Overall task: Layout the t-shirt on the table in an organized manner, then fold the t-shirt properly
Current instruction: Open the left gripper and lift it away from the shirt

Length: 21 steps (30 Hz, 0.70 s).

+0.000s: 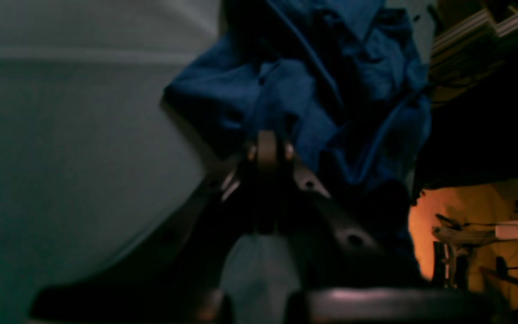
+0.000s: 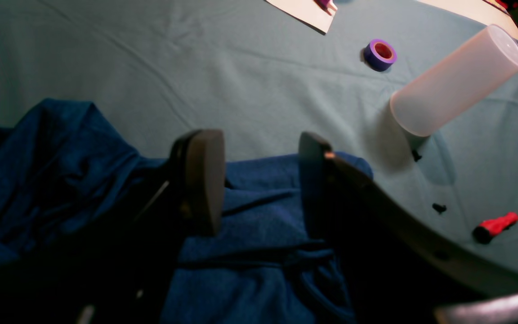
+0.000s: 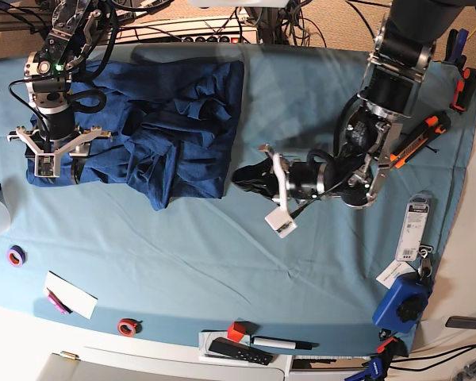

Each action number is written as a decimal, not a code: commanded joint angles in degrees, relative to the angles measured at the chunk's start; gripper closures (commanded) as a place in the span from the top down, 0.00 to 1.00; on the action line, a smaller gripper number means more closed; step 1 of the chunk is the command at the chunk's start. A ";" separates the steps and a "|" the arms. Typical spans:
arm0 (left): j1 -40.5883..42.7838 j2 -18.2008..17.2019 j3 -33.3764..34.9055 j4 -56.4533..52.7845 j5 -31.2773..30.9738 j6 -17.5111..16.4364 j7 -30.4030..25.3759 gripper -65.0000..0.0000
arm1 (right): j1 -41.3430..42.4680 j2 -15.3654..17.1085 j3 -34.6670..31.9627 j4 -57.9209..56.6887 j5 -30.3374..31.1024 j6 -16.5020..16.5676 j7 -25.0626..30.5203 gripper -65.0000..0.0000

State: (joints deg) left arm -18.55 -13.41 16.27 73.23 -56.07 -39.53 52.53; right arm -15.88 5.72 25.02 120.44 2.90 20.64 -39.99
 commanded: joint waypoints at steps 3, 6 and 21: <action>-1.27 -0.76 -0.28 2.01 -1.42 -0.47 -0.85 0.00 | 0.35 0.66 0.17 0.94 0.07 -0.26 2.49 0.41; -1.14 -1.09 -0.28 3.04 -1.42 -0.47 -0.87 0.00 | 0.35 0.66 0.20 0.94 -0.44 -0.26 2.86 0.41; -2.14 -1.22 -0.28 3.56 7.72 -0.47 -13.27 0.00 | 0.35 0.94 0.22 0.94 -3.76 -0.31 3.63 0.41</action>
State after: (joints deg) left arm -19.27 -14.61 16.21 75.81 -47.16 -39.48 40.16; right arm -15.88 5.87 25.02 120.44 -1.02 20.64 -38.11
